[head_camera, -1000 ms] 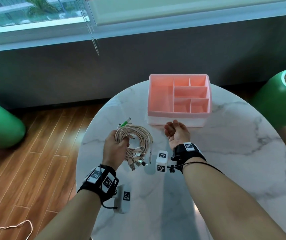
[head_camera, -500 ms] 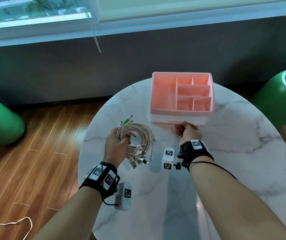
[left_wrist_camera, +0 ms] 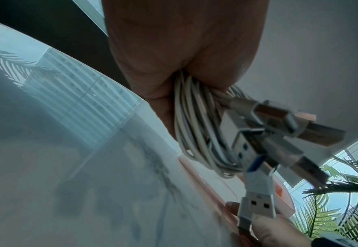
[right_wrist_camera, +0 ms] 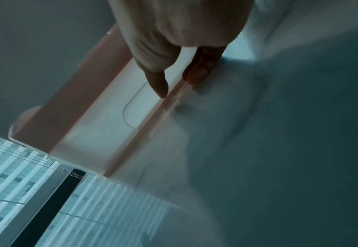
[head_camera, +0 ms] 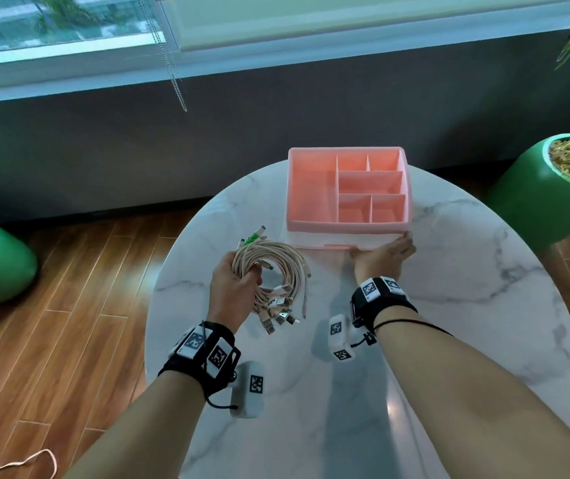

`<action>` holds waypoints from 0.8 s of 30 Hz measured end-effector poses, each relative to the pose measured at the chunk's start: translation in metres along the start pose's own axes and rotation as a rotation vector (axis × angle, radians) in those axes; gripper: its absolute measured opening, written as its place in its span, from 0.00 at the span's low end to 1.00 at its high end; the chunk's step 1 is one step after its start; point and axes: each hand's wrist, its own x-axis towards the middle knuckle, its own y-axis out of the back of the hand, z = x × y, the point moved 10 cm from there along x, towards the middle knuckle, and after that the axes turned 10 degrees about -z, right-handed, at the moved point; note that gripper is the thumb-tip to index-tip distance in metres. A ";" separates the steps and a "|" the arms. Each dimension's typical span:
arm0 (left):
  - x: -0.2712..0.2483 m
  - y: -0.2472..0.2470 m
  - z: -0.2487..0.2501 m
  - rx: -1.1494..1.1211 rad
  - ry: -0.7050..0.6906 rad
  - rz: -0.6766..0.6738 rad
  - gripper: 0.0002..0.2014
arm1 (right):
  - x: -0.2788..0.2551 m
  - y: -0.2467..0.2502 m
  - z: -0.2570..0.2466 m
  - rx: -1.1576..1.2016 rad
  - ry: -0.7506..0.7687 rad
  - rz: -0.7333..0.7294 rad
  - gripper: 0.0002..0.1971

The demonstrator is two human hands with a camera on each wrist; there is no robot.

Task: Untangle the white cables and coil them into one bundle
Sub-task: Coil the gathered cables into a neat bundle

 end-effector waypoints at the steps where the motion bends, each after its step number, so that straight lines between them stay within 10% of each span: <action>1: 0.001 0.001 0.000 -0.003 0.002 0.002 0.05 | 0.000 0.000 -0.003 -0.040 0.011 0.007 0.56; 24: -0.002 0.005 0.002 -0.019 -0.016 -0.001 0.06 | -0.029 0.015 0.022 -0.024 0.039 0.095 0.43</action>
